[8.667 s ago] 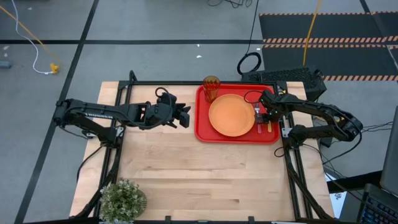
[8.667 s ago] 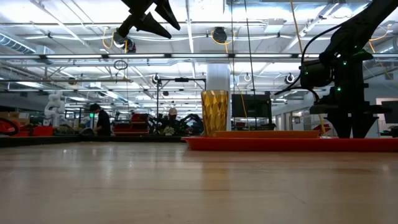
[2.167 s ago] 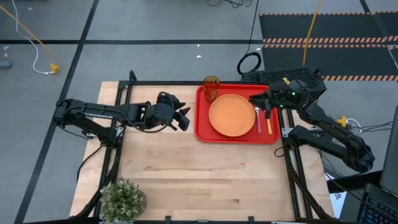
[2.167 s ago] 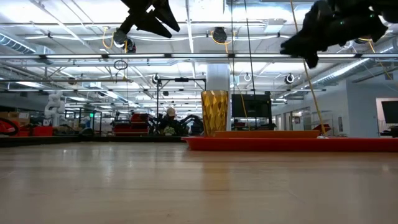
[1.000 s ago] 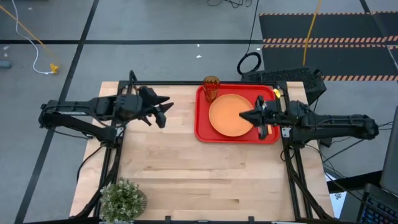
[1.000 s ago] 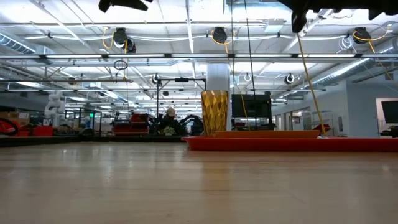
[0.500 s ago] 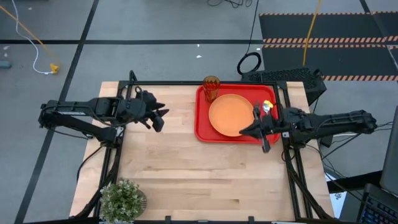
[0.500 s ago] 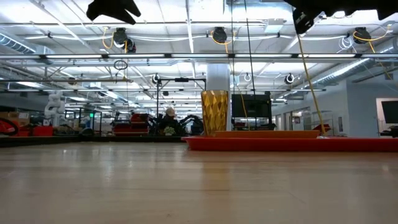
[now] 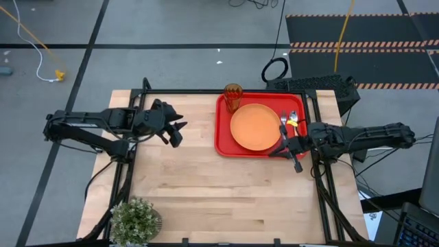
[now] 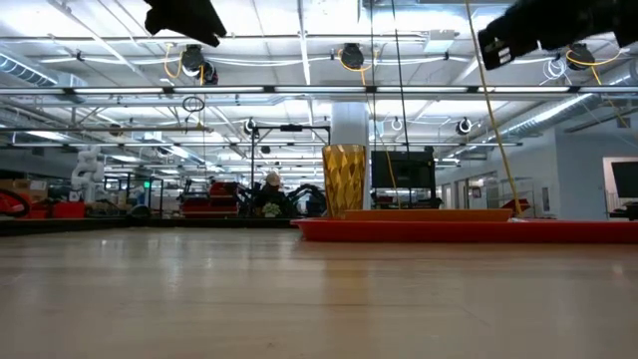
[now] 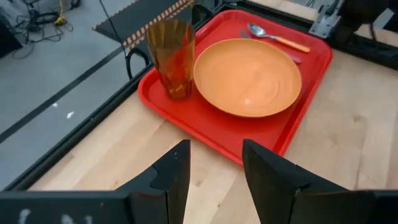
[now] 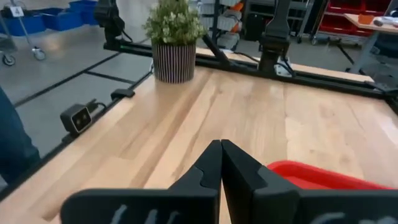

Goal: Pick and place plate/cup/fork/spoon on tray
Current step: Return to Home Position

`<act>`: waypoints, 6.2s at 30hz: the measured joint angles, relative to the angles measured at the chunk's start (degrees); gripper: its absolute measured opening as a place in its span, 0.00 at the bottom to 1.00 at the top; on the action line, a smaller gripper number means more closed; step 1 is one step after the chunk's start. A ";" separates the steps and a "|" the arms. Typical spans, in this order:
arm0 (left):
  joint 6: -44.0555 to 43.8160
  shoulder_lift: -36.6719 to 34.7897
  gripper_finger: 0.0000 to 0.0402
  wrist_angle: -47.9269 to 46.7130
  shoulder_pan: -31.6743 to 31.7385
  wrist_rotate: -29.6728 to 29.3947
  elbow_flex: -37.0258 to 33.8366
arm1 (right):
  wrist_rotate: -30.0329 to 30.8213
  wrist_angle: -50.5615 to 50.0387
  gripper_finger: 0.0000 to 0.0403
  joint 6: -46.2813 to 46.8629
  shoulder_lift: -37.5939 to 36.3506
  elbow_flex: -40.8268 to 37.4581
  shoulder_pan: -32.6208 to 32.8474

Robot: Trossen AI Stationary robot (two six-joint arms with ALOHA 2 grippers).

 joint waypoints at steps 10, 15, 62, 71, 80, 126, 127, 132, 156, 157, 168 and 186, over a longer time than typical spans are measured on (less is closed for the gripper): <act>-6.53 0.05 0.37 0.05 0.39 -2.10 -1.13 | 0.01 24.55 0.00 6.46 -3.00 -17.37 -0.02; -9.38 0.05 0.37 0.05 0.39 -3.78 -1.13 | 0.80 34.26 0.00 7.25 -3.02 -23.11 -0.02; -12.04 0.05 0.37 3.92 0.35 -4.31 -1.17 | 13.75 12.20 0.00 1.44 -34.40 -25.93 -0.04; -9.42 0.05 0.37 3.90 0.37 -4.32 -1.18 | 15.47 9.78 0.00 2.13 -34.41 -25.93 -0.04; -8.78 0.05 0.37 3.03 0.26 -4.09 -1.18 | 16.79 8.16 0.00 2.68 -34.35 -25.93 -0.03; 3.26 -30.94 0.01 36.72 -8.66 9.81 -52.88 | 16.72 10.55 0.00 0.13 -33.43 -25.99 -0.04; 3.52 -32.08 0.01 37.69 -8.97 9.89 -53.79 | 16.72 10.55 0.00 0.13 -33.43 -25.99 -0.04; 4.35 -37.31 0.01 40.94 -9.95 9.89 -58.05 | 16.72 10.57 0.00 0.13 -33.45 -25.99 -0.04; 12.23 -47.26 0.00 48.30 -10.82 15.47 -64.80 | 16.72 10.58 0.00 0.13 -33.44 -25.97 -0.04; 12.57 -48.22 0.00 47.82 -10.82 15.47 -64.80 | 16.72 10.58 0.00 0.13 -33.43 -25.97 -0.02; 15.29 -54.71 0.00 45.75 -8.32 15.71 -64.69 | 16.70 10.58 0.00 0.13 -33.44 -25.97 -0.02; 17.73 -54.72 0.01 44.87 -0.46 19.98 -64.67 | 16.70 10.58 0.00 0.13 -33.44 -25.97 -0.04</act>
